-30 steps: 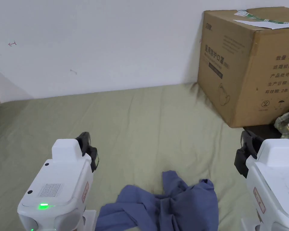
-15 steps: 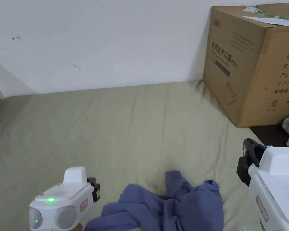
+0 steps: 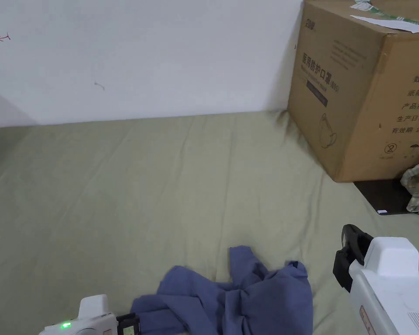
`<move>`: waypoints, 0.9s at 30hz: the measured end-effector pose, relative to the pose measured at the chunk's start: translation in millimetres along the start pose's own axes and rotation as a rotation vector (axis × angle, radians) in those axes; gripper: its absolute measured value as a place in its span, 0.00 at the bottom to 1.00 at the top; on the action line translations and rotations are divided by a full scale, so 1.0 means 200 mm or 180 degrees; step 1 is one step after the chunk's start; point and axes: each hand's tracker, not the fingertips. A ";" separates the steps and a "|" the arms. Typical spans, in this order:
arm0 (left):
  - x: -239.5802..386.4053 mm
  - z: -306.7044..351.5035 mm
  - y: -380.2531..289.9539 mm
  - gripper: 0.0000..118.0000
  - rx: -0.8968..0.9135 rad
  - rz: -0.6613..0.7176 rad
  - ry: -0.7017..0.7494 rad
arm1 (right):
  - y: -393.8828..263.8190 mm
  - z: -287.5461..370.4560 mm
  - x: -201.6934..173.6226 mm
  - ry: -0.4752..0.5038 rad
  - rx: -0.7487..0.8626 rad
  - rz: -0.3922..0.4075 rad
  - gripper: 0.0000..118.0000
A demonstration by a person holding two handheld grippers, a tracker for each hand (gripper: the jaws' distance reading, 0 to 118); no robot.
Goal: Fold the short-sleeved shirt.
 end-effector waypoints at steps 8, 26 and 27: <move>0.07 -0.01 0.00 0.06 0.0004 -0.0338 -0.0027 | -0.09 -0.11 0.03 0.0007 -0.0272 -0.0039 0.00; 0.03 0.24 0.09 0.04 0.0422 -0.0227 -0.0444 | -0.66 -1.24 0.00 0.0309 -0.2620 -0.0110 0.52; 0.03 0.24 0.10 0.04 0.0411 -0.0215 -0.0448 | -0.69 -1.26 -0.01 0.0386 -0.2724 -0.0110 0.33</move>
